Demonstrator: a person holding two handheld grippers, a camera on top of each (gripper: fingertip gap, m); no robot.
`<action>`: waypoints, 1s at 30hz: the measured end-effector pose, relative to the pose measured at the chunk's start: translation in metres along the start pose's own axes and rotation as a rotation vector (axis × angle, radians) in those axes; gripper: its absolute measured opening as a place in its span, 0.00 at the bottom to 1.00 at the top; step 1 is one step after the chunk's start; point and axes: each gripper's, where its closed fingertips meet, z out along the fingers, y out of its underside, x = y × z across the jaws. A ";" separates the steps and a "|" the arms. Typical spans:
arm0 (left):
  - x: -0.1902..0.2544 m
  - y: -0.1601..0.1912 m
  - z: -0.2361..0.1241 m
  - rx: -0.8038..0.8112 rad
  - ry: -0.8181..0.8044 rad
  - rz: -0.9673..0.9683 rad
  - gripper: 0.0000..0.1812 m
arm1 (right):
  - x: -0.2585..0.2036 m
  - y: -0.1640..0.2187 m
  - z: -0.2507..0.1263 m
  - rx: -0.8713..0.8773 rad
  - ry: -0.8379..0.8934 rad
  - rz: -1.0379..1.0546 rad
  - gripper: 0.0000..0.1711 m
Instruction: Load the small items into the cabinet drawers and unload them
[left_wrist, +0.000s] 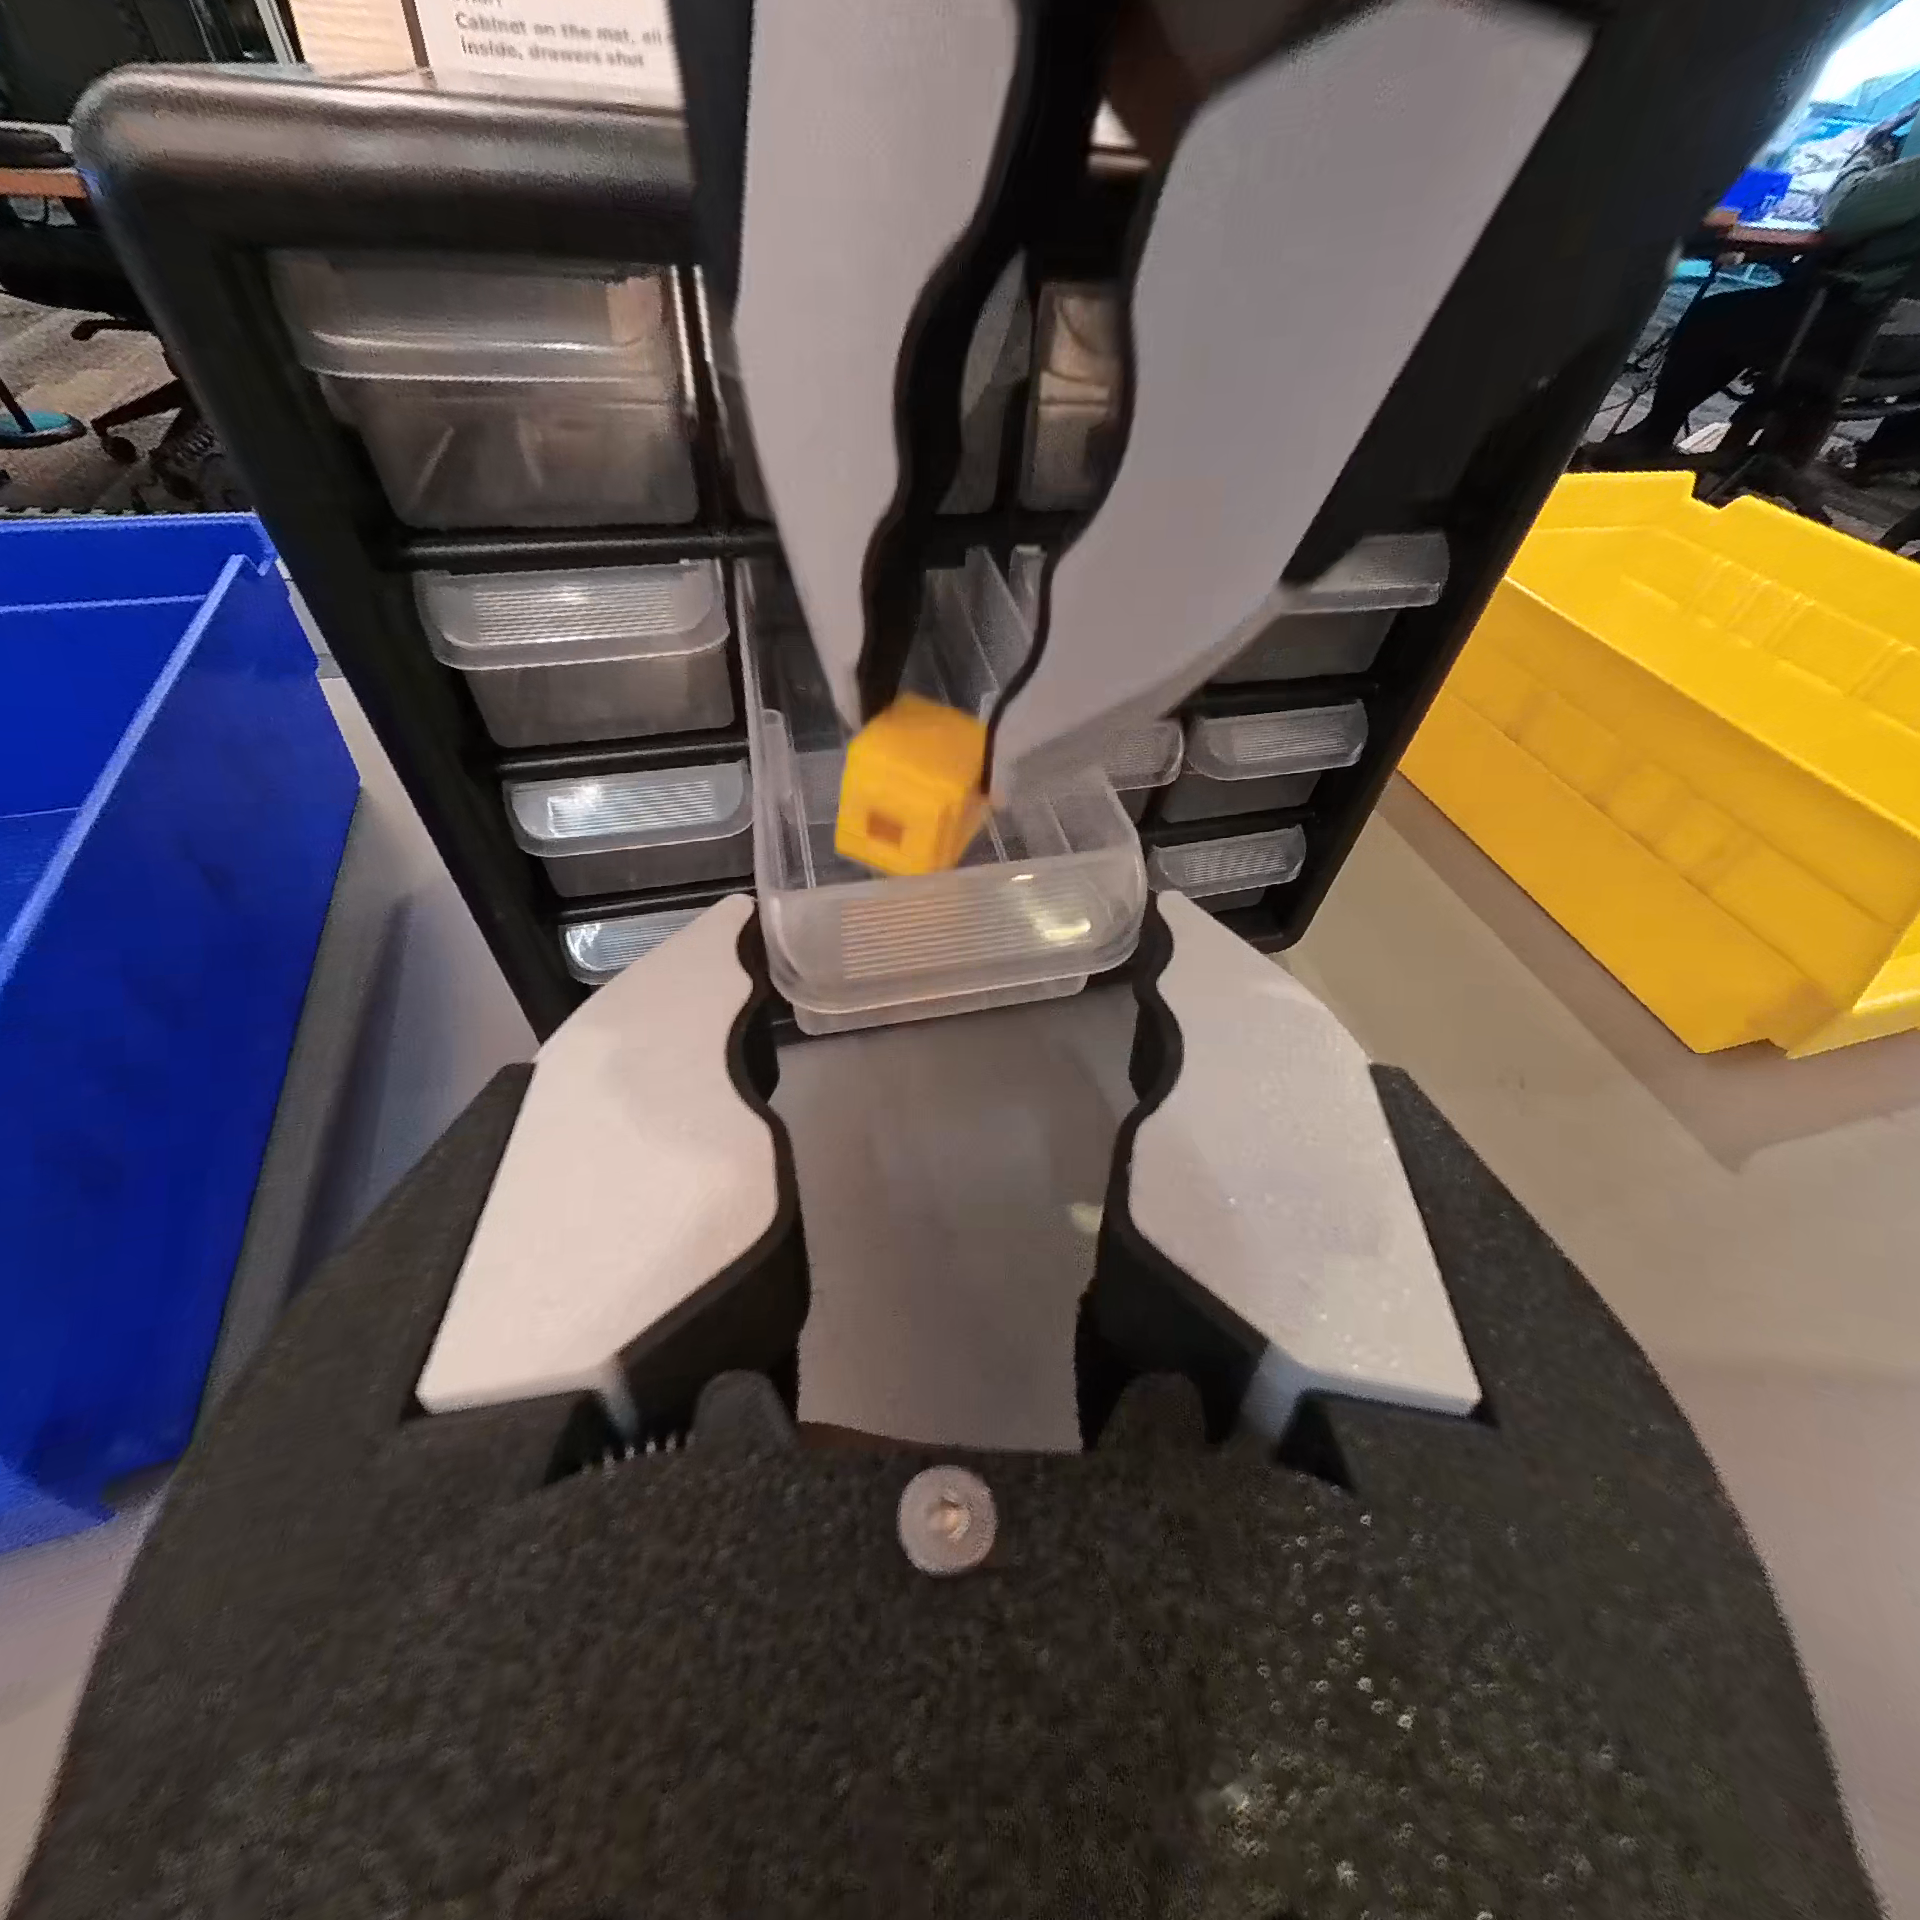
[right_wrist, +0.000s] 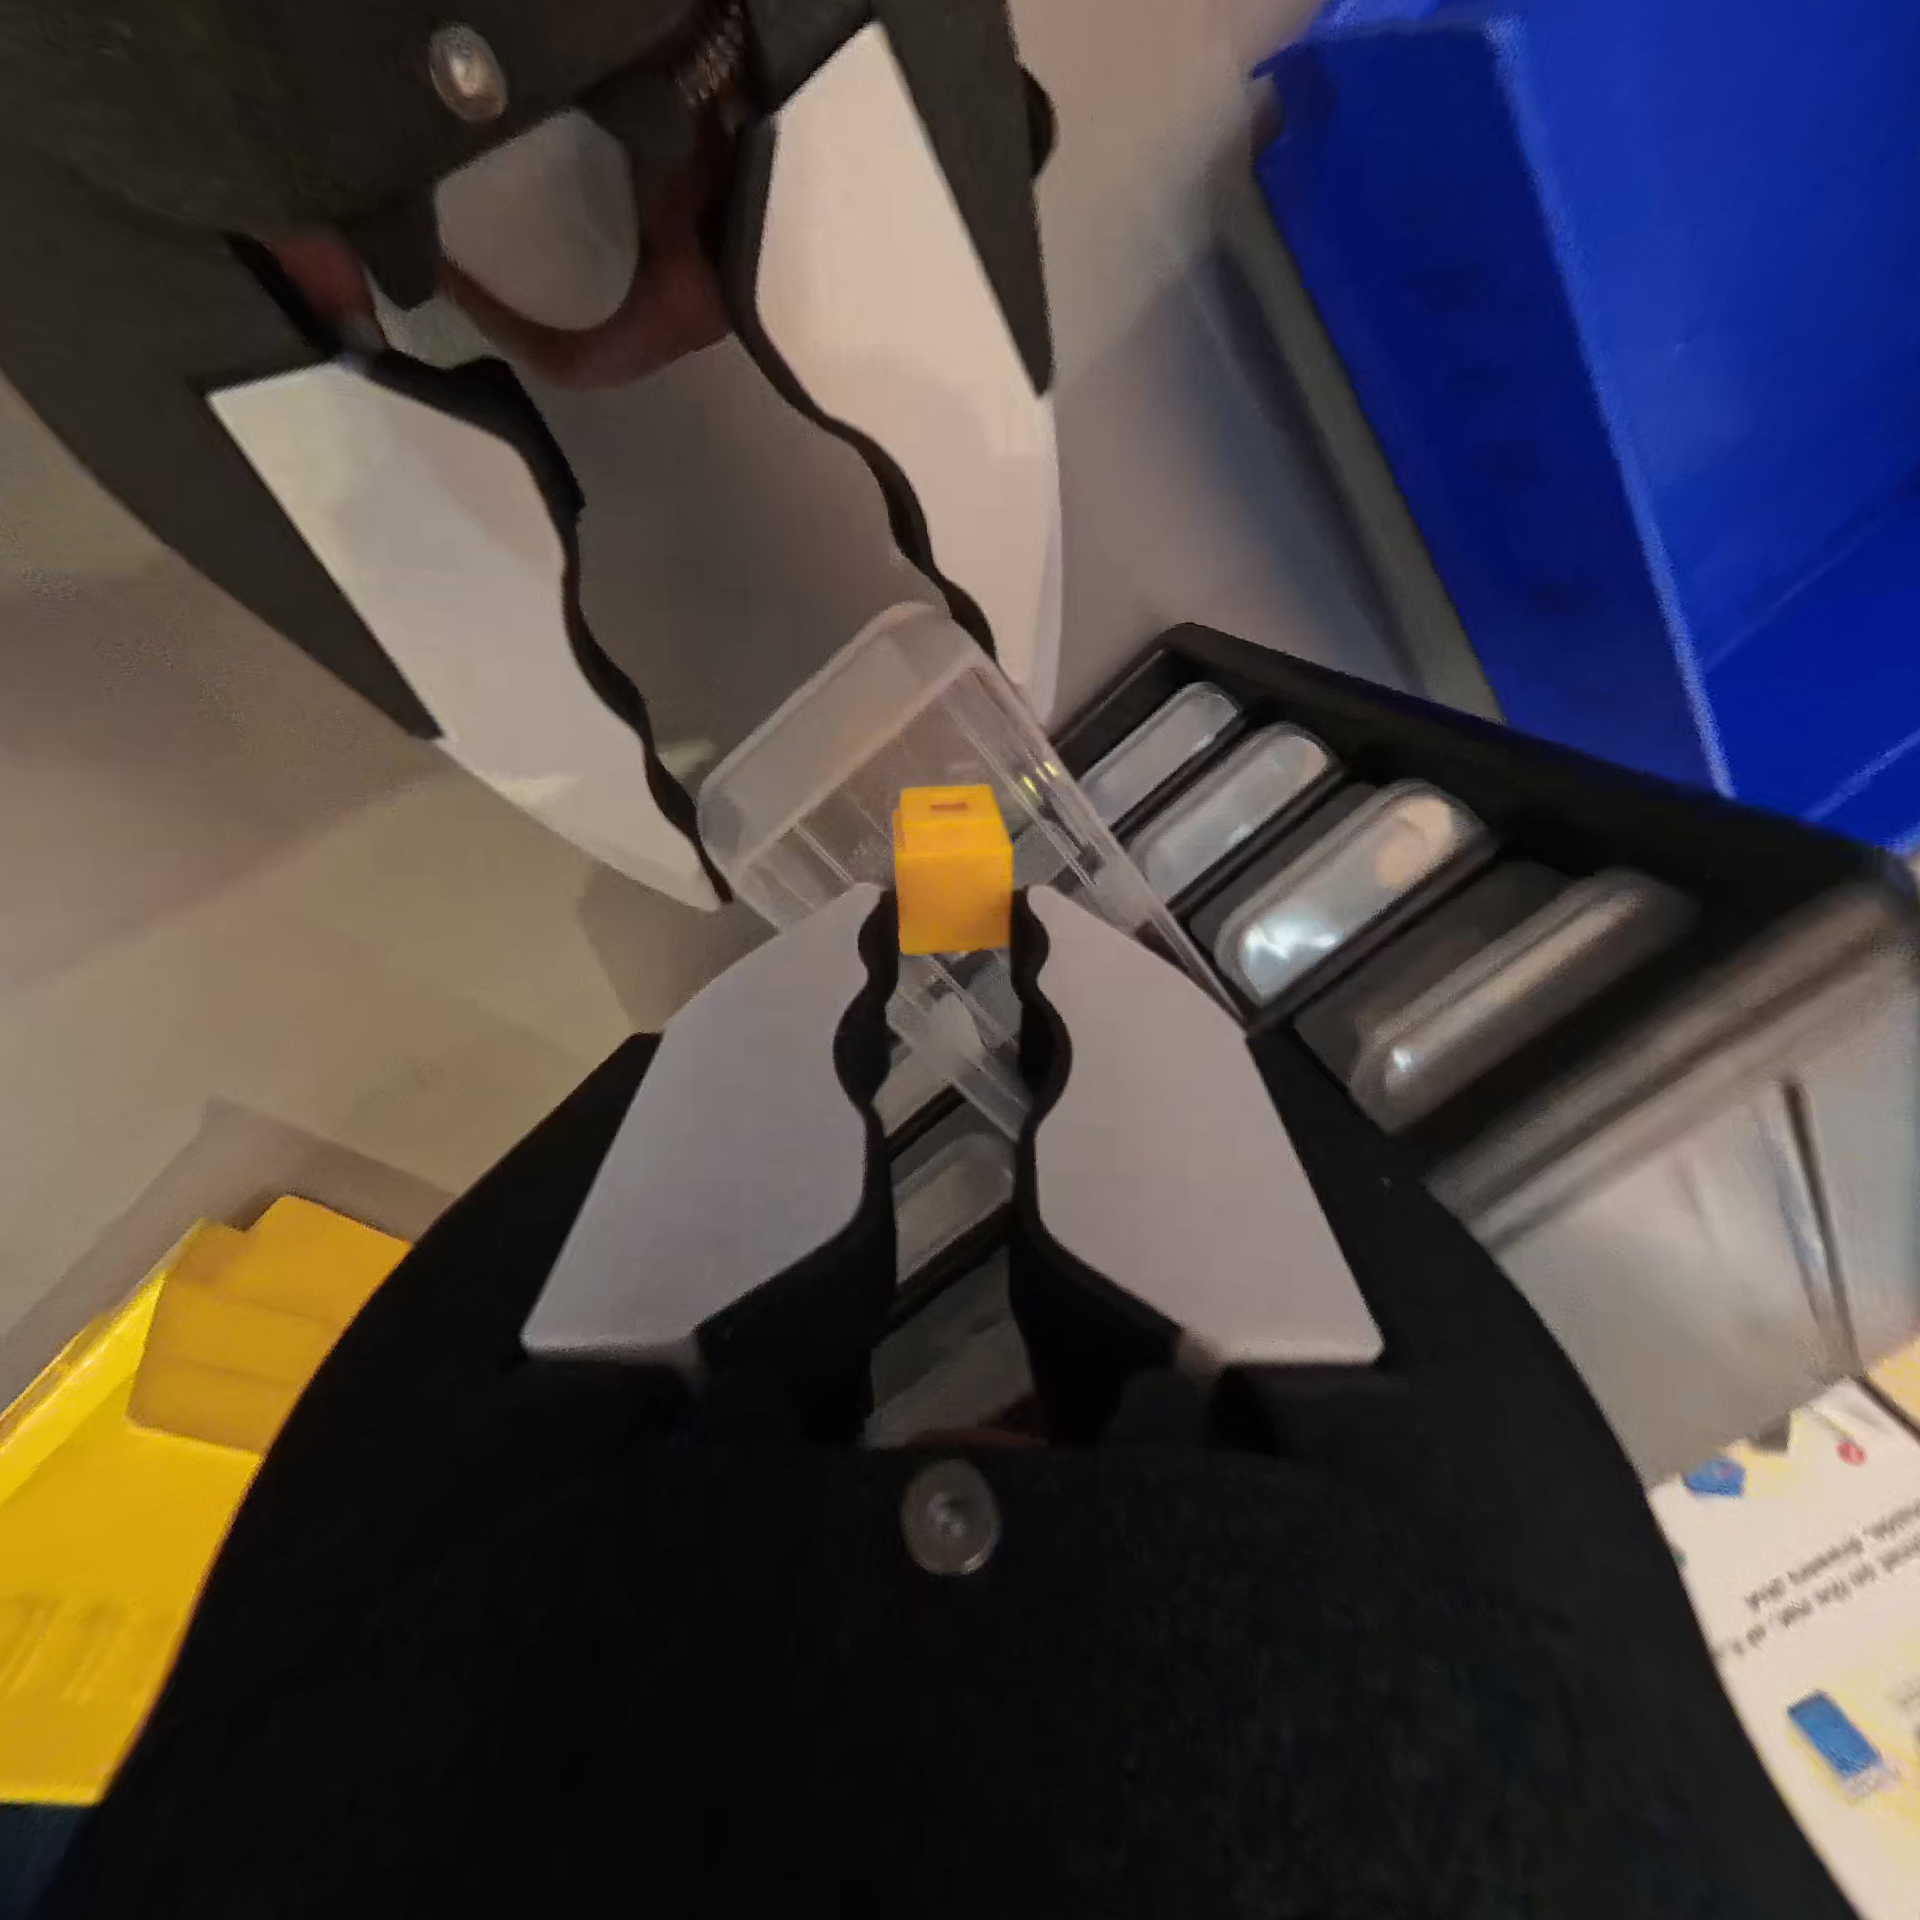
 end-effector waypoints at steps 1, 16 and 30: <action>0.000 0.000 0.000 0.000 0.000 -0.001 0.36 | 0.002 0.001 -0.009 0.022 0.022 0.023 0.12; 0.000 0.003 0.002 -0.003 -0.011 0.022 0.36 | -0.039 0.078 -0.228 0.227 0.475 0.544 0.12; -0.001 -0.001 0.003 -0.007 0.004 0.007 0.36 | -0.202 0.305 -0.069 0.031 0.313 1.721 0.12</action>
